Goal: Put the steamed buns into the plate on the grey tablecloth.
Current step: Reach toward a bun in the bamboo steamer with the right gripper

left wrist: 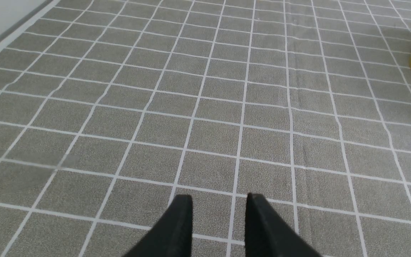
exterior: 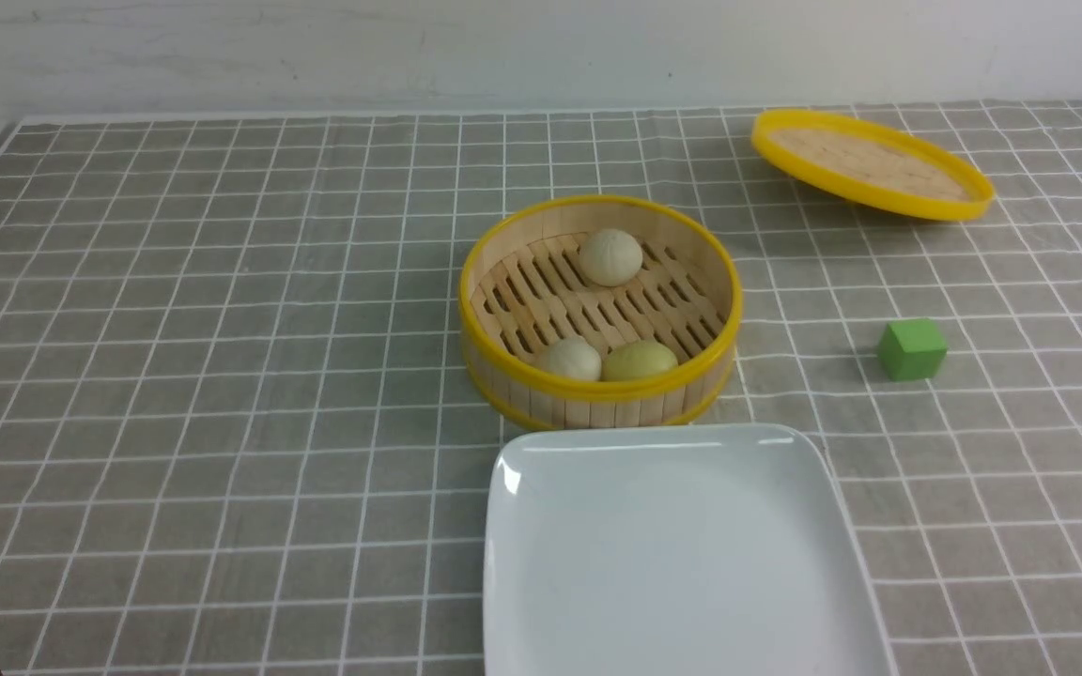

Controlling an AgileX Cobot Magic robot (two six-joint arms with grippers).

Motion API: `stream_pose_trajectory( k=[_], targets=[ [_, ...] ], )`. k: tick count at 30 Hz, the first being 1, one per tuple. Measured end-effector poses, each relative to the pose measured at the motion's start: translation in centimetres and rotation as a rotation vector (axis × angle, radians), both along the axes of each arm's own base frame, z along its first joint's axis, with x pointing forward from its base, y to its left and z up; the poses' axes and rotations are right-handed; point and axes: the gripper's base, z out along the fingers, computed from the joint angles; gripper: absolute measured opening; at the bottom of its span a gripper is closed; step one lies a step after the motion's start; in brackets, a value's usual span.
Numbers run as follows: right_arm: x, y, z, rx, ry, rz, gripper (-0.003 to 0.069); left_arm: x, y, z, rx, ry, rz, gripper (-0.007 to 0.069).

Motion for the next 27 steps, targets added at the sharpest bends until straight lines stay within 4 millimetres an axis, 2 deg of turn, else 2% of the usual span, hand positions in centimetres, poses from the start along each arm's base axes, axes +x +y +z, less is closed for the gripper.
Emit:
stream_pose_trajectory(
  k=[20,22,27],
  targets=[
    [0.0,0.0,0.0,0.025,0.002,-0.003,0.0239,0.0,0.0,0.0,0.0,0.0,0.0,0.0241],
    [0.0,0.3,0.0,0.16,0.014,-0.015,0.0239,0.0,0.0,0.0,0.0,0.0,0.0,0.0241],
    [-0.2,1.6,0.3,0.751,0.105,-0.058,0.0239,0.0,0.0,0.0,0.0,0.0,0.0,0.0241]
  ],
)
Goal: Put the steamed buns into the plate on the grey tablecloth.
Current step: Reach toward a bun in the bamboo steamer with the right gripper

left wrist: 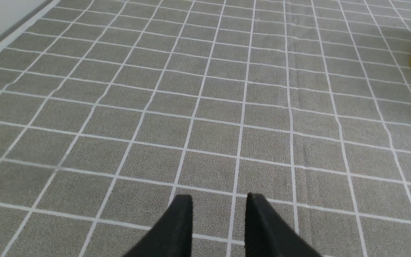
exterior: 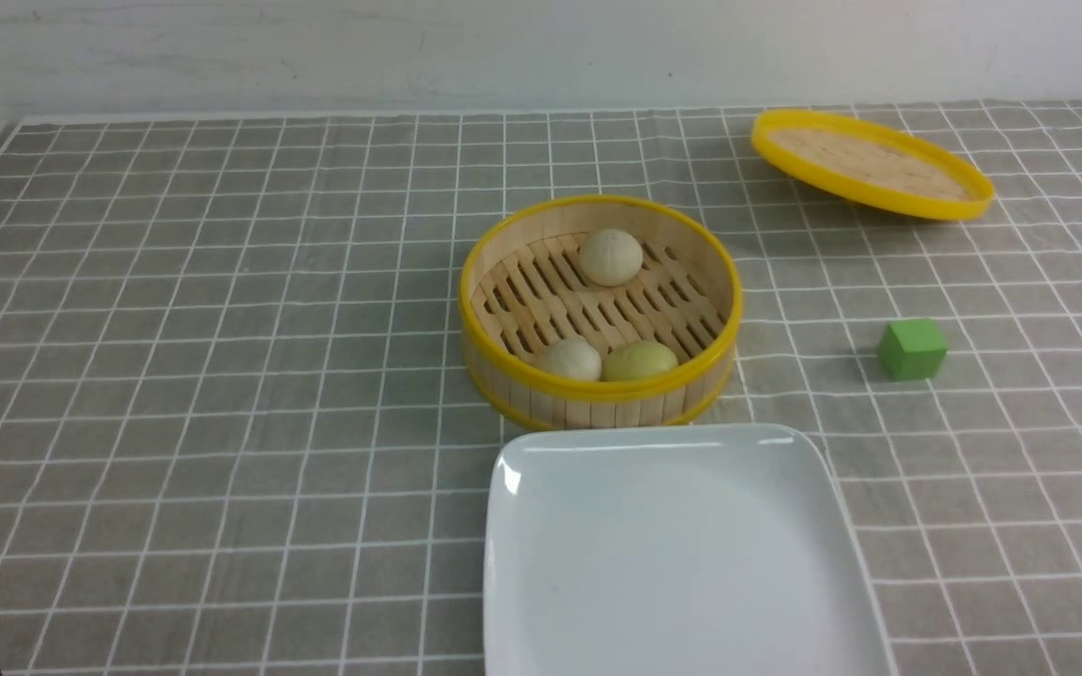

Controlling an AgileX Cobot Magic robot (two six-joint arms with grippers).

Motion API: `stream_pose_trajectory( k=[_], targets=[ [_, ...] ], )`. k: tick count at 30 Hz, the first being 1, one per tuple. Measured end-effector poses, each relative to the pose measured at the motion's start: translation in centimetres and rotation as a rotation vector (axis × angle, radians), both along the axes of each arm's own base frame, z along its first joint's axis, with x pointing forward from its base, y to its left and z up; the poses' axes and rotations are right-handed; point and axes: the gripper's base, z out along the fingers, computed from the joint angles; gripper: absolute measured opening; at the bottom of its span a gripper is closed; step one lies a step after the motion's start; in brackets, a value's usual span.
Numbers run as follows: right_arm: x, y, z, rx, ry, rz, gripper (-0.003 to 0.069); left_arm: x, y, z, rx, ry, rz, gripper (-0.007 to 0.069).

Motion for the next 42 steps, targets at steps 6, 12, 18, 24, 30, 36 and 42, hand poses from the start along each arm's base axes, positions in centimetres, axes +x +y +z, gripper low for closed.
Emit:
stream_pose_trajectory(
  k=[6,12,18,24,30,36,42],
  targets=[
    [0.0,0.4,0.4,0.197,0.012,-0.012,0.0239,0.0,0.0,0.0,0.0,0.0,0.0,0.0241],
    [-0.1,0.0,3.4,0.114,-0.13,-0.021,0.0139,0.0,0.0,0.0,0.0,0.0,0.0,0.0241],
    [0.0,-0.6,12.5,-0.306,-0.292,-0.005,-0.001,0.0,0.0,0.0,0.0,0.0,0.0,0.0241],
    [4.7,-0.7,13.2,-0.584,0.254,0.168,0.0,0.0,0.0,0.0,0.0,0.0,0.0,0.0241],
    [9.8,1.0,12.4,-0.576,0.432,0.43,0.0007,0.0,0.0,0.0,0.0,0.0,0.0,0.0241],
    [14.0,2.9,13.4,-0.535,0.328,0.62,0.0049,0.0,0.0,0.0,0.0,0.0,0.0,0.0241],
    [18.6,5.0,14.0,-0.542,0.302,0.719,0.0137,0.1,-0.2,0.1,-0.086,-0.019,0.006,0.0241]
  ],
)
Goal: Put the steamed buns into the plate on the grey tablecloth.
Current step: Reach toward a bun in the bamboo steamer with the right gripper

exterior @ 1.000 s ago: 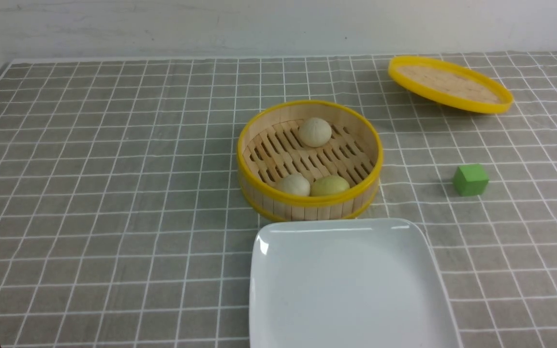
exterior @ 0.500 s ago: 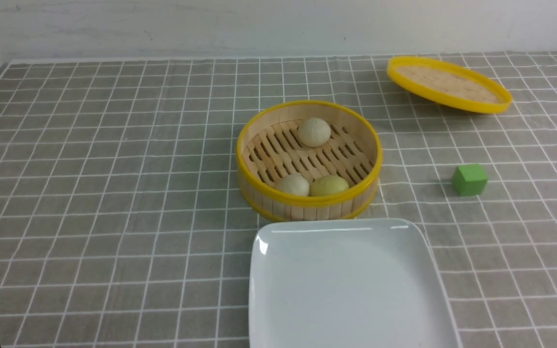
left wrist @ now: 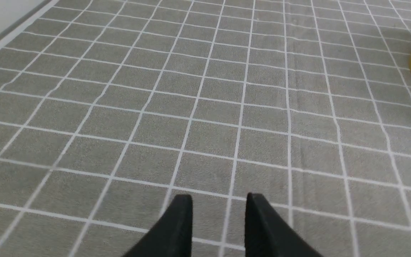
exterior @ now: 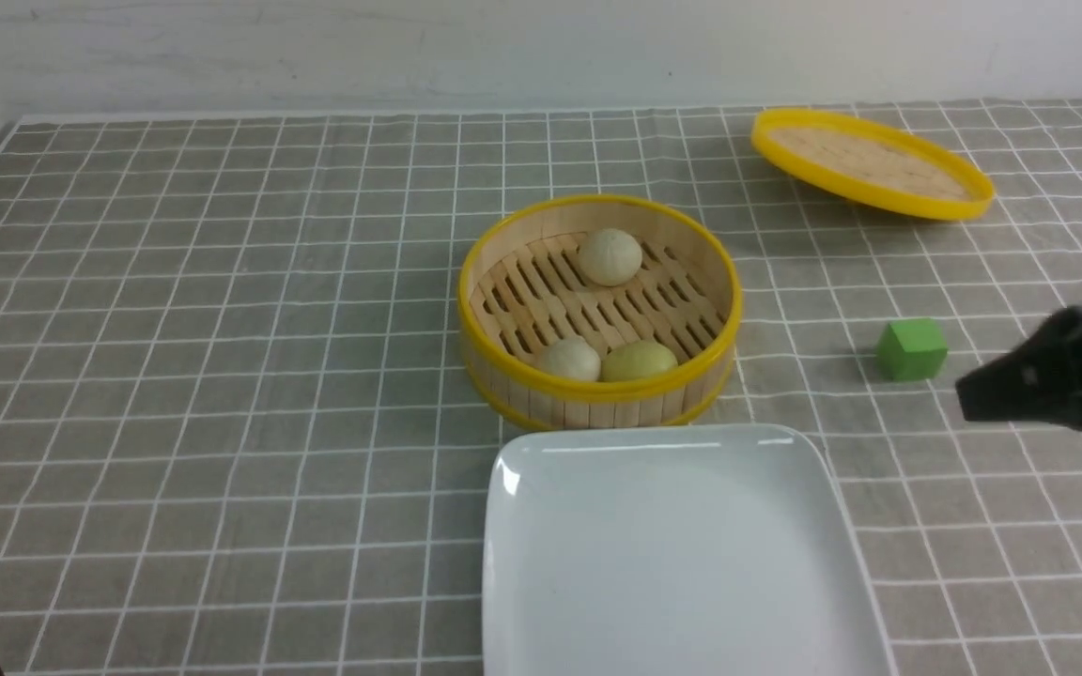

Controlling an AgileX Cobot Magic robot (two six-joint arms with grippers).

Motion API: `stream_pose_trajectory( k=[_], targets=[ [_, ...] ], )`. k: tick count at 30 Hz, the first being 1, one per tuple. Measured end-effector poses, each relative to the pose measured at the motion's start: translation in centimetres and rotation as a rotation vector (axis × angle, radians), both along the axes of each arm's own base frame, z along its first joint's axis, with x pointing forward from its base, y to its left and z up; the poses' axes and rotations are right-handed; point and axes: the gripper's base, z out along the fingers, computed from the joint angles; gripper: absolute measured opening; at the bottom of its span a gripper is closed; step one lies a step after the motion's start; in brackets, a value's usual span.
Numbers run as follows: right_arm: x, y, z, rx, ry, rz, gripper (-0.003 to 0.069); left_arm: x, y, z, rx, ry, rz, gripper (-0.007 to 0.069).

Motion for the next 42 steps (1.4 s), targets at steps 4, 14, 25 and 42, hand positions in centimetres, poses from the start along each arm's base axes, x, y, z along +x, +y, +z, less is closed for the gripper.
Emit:
stream_pose_trajectory(
  k=[4,14,25,42],
  targets=[
    [2.9,3.4,0.1,-0.018,-0.003,0.11,0.0198,0.3,-1.0,1.1,-0.666,-0.129,0.046,0.0241],
    [10.8,9.2,-1.5,-0.207,-0.011,0.151,0.0279,0.3,0.0,3.7,-1.418,-0.425,0.115,0.0241],
    [17.1,11.6,-2.4,-0.249,-0.025,0.147,0.0281,0.0,-1.8,11.7,-0.768,-0.168,-0.052,0.0036],
    [25.7,15.1,-10.4,-0.284,-0.13,0.115,0.0278,14.3,-3.5,13.8,-0.332,0.887,-0.235,0.0018]
  ],
)
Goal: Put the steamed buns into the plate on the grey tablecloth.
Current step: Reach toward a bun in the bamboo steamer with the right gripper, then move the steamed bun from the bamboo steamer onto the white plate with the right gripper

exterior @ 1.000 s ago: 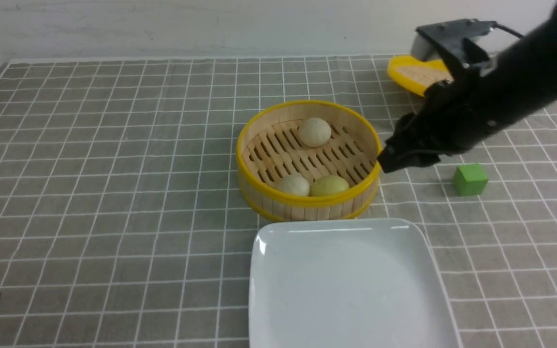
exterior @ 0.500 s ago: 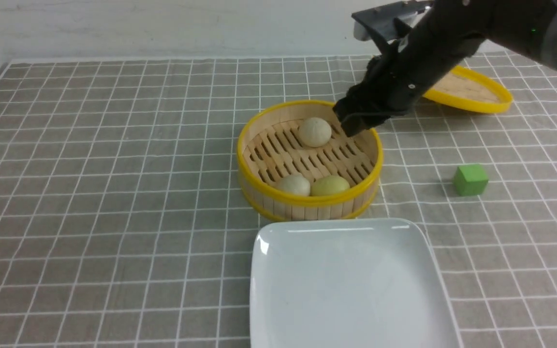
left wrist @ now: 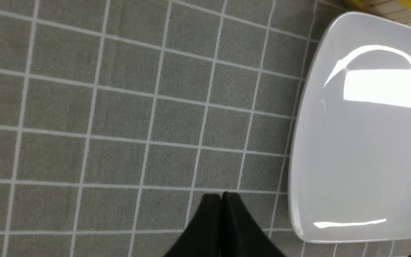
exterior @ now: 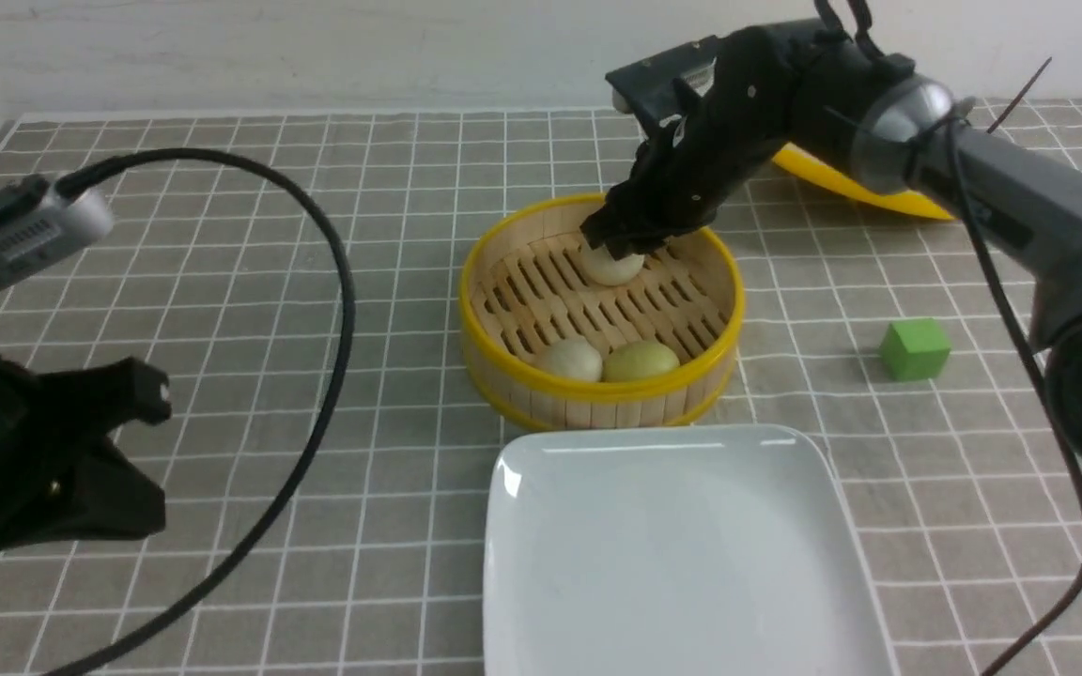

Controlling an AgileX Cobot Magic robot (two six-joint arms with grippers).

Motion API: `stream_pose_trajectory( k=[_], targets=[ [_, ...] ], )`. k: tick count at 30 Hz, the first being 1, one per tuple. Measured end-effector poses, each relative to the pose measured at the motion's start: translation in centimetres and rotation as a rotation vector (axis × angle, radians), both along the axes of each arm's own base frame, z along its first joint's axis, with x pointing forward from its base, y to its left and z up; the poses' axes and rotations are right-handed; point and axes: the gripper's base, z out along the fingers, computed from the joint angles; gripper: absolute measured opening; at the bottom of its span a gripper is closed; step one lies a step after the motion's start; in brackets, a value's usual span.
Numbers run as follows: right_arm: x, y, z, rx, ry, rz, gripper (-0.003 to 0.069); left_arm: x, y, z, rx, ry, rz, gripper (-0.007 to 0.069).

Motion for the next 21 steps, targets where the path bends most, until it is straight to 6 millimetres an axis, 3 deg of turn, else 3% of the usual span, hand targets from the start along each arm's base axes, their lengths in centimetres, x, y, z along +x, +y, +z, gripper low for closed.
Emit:
stream_pose_trajectory(
  k=[3,5,7,9,12,13,14,16,17,18,19,20,21],
  targets=[
    [0.1,0.3,-0.6,0.028,0.016,-0.006,0.0235,0.4,-0.1,-0.1,-0.011,-0.004,0.002,0.0025],
    [0.1,0.4,-0.5,0.046,0.022,-0.008,0.0172,0.4,-0.1,0.0,-0.011,-0.008,0.002,0.0032],
    [-0.2,0.4,0.2,0.056,0.028,-0.006,0.0057,0.4,-0.1,0.0,-0.011,-0.011,0.003,0.0036],
    [-0.6,0.3,1.2,0.054,0.04,0.001,0.0018,0.4,-0.1,0.0,-0.011,-0.011,0.002,0.0038],
    [-2.6,-0.3,6.0,0.038,0.074,0.038,0.0015,0.4,-0.1,-0.1,-0.009,-0.007,-0.001,0.0048],
    [-2.8,-0.4,6.3,0.036,0.077,0.04,0.0015,0.4,-0.1,-0.1,-0.007,-0.006,-0.001,0.0048],
    [-4.8,-1.2,10.2,0.027,0.091,0.066,0.0015,0.4,0.0,-0.2,0.0,0.003,-0.005,0.0052],
    [-7.0,-2.1,14.3,0.037,0.066,0.076,0.0015,0.4,0.1,-0.3,0.014,0.009,-0.008,0.0054],
    [-7.2,-2.2,14.7,0.04,0.057,0.077,0.0015,0.4,0.1,-0.3,0.017,0.009,-0.009,0.0054],
    [-9.4,-3.1,18.3,0.069,0.01,0.065,0.0015,0.4,0.2,-0.3,0.024,0.01,-0.01,0.0054],
    [-9.4,-3.1,18.3,0.069,0.012,0.063,0.0015,0.4,0.2,-0.3,0.025,0.01,-0.01,0.0055],
    [-11.4,-4.0,20.4,0.092,-0.007,0.041,0.0015,0.4,0.2,-0.3,0.033,0.01,-0.011,0.0055],
    [-12.5,-4.4,21.0,0.101,0.003,0.024,0.0015,0.4,0.2,-0.3,0.032,0.011,-0.011,0.0055]
  ],
)
